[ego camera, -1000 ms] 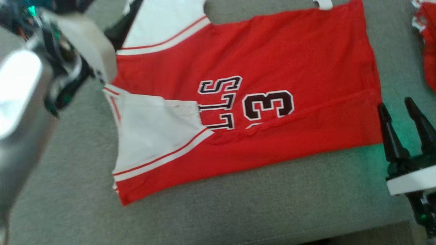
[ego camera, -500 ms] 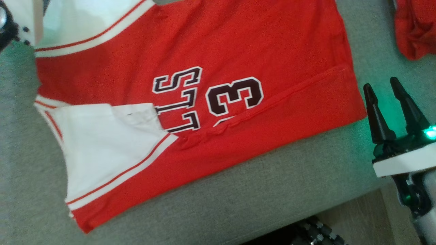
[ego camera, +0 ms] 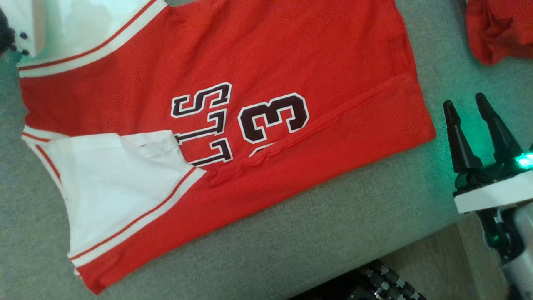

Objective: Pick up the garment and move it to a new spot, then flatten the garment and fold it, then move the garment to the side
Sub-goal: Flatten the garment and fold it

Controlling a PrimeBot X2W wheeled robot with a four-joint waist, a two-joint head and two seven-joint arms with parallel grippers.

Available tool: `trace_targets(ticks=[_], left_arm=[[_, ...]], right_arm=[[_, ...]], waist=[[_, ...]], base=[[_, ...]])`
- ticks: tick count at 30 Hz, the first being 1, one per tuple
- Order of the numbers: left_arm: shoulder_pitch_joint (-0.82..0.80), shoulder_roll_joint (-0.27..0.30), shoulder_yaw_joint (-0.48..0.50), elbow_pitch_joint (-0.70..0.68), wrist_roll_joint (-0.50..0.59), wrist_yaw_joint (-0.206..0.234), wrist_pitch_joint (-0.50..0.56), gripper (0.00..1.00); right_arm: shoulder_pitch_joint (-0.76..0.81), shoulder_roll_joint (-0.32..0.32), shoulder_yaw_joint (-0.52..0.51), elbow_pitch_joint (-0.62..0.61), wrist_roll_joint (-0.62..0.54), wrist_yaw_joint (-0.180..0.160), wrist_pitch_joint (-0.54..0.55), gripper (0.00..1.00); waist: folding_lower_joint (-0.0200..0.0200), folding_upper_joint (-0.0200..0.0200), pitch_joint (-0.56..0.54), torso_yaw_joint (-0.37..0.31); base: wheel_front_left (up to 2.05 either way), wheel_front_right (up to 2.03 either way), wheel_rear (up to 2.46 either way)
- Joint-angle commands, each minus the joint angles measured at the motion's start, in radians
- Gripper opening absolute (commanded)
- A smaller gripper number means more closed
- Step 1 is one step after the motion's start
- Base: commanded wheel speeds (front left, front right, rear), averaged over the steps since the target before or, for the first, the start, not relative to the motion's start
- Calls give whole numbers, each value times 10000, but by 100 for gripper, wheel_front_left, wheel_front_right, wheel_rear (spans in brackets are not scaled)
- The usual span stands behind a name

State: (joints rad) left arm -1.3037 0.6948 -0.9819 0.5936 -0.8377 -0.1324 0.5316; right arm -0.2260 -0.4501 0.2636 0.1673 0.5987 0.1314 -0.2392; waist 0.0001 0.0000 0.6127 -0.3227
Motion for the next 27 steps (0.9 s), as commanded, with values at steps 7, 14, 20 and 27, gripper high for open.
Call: trace_targets(ticks=[7, 14, 20, 27], left_arm=[[-469, 580, -170, -74, -78, 18, -1046, 0], [-693, 427, -678, -108, -155, 18, -1792, 0], [-877, 368, -1046, -137, -243, 18, -2184, 0], [-1322, 137, -1578, -178, -311, 18, -2626, 0]], right_arm=[[154, -502, 47, -115, 118, -7, -155, 100], [-78, -1033, 46, -311, 284, -7, 271, 100], [-870, -1478, 231, -389, 526, -7, 1102, 100], [-2719, -2051, 770, 176, 1086, -7, 2511, 100]], waist=[[-1, 0, -463, 113], [-1, 0, -711, 489], [-1, 0, -749, 731], [-1, 0, -557, 1200]], base=[[0, 0, 0], [0, 0, 0], [0, 0, 0], [0, 0, 0]])
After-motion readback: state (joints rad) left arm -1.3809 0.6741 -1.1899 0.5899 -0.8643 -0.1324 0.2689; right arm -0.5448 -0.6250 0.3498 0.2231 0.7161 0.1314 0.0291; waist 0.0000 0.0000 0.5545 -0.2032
